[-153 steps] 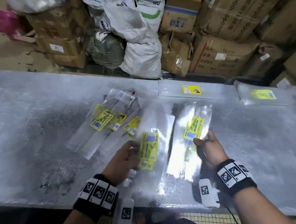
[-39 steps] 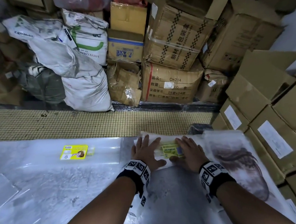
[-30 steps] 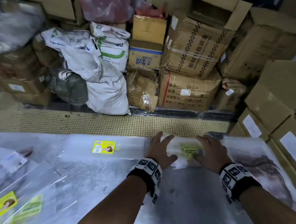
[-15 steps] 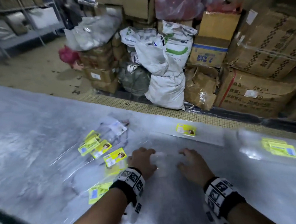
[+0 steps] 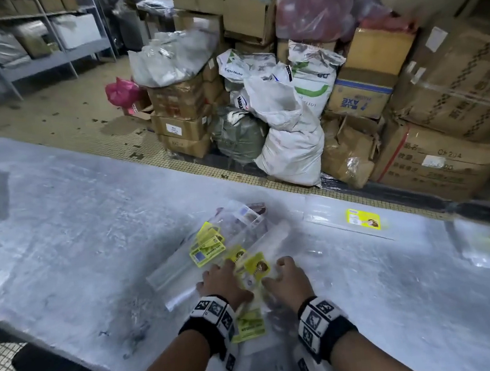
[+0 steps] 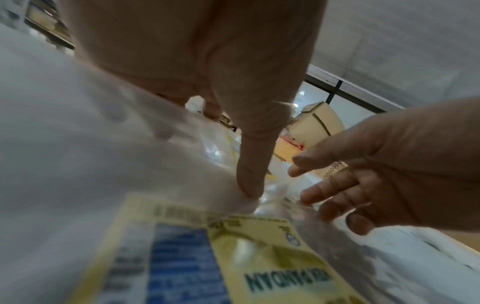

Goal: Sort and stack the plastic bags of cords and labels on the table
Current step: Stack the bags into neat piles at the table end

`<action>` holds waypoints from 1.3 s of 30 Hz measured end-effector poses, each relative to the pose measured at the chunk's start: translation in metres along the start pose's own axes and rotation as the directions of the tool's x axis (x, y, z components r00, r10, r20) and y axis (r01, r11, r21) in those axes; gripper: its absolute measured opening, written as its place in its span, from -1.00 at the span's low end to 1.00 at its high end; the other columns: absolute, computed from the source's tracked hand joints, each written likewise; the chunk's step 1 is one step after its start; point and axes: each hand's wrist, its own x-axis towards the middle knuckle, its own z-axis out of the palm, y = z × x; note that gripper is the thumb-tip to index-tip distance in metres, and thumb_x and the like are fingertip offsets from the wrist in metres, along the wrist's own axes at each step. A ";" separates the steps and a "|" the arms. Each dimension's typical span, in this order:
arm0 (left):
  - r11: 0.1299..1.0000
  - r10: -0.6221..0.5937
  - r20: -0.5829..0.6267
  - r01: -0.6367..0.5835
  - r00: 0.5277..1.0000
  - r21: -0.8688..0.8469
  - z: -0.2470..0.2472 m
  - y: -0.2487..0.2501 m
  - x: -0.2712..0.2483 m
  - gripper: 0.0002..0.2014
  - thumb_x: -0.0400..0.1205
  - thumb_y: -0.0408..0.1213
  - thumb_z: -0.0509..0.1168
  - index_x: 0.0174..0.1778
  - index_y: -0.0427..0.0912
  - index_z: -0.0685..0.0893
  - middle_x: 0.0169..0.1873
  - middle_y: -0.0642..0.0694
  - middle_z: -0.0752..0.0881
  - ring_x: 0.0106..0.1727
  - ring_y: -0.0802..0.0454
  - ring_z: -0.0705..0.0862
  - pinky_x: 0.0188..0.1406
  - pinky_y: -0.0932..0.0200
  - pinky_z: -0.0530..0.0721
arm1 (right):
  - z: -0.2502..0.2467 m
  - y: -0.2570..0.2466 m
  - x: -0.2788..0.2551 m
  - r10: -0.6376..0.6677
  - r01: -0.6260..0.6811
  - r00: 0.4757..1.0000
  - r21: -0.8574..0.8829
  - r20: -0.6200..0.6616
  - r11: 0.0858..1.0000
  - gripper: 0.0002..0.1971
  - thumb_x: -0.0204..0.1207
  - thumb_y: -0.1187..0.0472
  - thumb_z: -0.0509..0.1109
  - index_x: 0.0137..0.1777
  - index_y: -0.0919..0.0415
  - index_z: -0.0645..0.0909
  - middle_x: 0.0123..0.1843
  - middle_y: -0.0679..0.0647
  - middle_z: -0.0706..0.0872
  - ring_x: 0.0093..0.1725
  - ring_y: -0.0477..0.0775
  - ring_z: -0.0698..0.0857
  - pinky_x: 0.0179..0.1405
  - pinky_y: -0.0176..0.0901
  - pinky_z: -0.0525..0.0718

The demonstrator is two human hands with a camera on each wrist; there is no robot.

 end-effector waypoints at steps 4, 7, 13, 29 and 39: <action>0.937 0.182 -0.002 -0.174 0.983 -0.304 0.010 -0.002 0.006 -0.50 0.31 -0.07 0.62 0.02 -0.08 0.51 -0.04 -0.07 0.58 -0.03 -0.08 0.55 -0.18 0.12 0.43 | 0.000 0.000 -0.003 0.054 -0.043 0.997 0.207 -0.047 0.977 -0.41 0.46 0.00 0.51 0.39 0.01 0.30 0.16 0.25 0.70 0.04 0.24 0.73 0.03 0.02 0.70; 0.791 0.280 0.043 -0.205 0.959 -0.577 0.019 0.000 0.002 -0.48 0.27 -0.17 0.67 0.01 -0.16 0.54 -0.12 -0.05 0.66 -0.13 -0.02 0.62 -0.17 0.11 0.59 | 0.005 0.004 -0.004 0.134 -0.062 0.986 0.535 -0.097 0.843 -0.33 0.17 0.01 0.62 0.19 -0.18 0.29 0.05 0.28 0.69 -0.15 0.23 0.72 0.02 0.26 0.70; 0.377 0.408 0.077 -0.091 0.910 -0.922 0.013 0.007 -0.007 -0.43 0.33 -0.35 0.61 0.27 -0.12 0.64 -0.19 -0.11 0.79 -0.26 0.00 0.68 -0.24 0.10 0.68 | -0.006 0.016 -0.005 0.223 -0.123 0.975 0.855 0.009 0.505 -0.45 0.45 0.33 0.60 0.32 0.10 0.39 -0.10 0.30 0.66 -0.36 0.12 0.63 -0.42 -0.12 0.54; 0.985 -0.026 -0.234 -0.015 0.972 -0.174 -0.005 -0.019 0.014 -0.43 0.67 -0.25 0.13 0.62 0.16 0.23 0.70 -0.01 0.03 0.70 -0.09 -0.05 0.62 -0.25 -0.03 | -0.025 0.045 -0.002 0.194 -0.068 0.980 0.851 -0.039 0.520 -0.77 0.50 0.51 0.42 0.15 0.42 0.65 0.03 0.52 0.78 -0.06 0.41 0.69 -0.05 0.39 0.53; 0.986 0.153 -0.046 -0.149 0.987 0.078 -0.007 -0.016 0.010 -0.58 0.68 -0.28 0.11 0.42 0.20 0.49 0.41 0.00 0.47 0.49 -0.07 0.42 0.51 -0.14 0.21 | -0.026 0.048 0.001 0.158 -0.095 0.987 0.842 0.012 0.530 -0.79 0.57 0.55 0.35 0.18 0.46 0.62 0.08 0.49 0.78 -0.14 0.32 0.76 -0.08 0.20 0.71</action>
